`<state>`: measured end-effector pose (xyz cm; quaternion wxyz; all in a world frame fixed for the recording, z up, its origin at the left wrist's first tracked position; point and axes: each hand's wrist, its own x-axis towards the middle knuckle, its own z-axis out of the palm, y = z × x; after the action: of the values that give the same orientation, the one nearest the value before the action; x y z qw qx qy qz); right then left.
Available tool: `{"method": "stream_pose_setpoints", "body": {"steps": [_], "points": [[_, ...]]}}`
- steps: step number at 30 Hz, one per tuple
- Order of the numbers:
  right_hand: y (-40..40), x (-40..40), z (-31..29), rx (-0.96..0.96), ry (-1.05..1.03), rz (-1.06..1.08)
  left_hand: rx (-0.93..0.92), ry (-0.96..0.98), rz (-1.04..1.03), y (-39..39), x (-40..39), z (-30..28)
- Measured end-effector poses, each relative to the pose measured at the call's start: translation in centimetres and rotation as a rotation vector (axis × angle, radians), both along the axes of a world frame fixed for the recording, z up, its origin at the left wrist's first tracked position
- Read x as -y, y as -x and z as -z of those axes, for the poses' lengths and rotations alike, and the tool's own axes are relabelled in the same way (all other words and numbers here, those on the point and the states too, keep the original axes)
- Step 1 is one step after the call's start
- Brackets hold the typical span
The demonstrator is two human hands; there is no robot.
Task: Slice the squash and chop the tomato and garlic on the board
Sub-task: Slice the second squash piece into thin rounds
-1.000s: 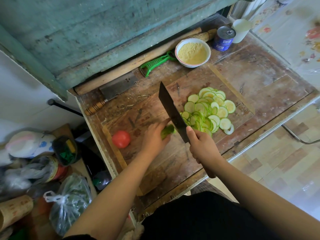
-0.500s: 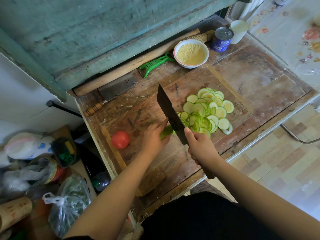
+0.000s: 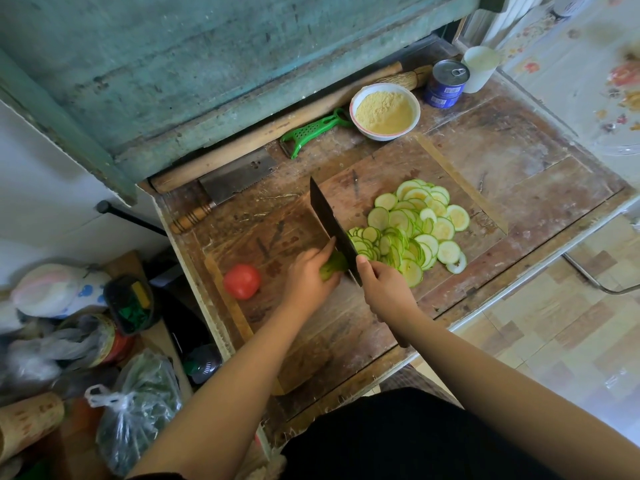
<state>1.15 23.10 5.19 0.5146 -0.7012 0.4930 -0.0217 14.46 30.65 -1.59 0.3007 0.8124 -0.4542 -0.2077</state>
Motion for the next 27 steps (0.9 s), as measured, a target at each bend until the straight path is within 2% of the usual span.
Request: {"method": "stream_pose_setpoints", "body": {"steps": [12,27], "points": [[1.7,-0.2,-1.5,0.063,-0.057,0.034,-0.001,0.008,-0.010,-0.2,0.1,0.5],[1.3,-0.1,-1.1,0.067,-0.010,-0.007,0.003,0.032,0.006,-0.1,0.0,0.7]]}}
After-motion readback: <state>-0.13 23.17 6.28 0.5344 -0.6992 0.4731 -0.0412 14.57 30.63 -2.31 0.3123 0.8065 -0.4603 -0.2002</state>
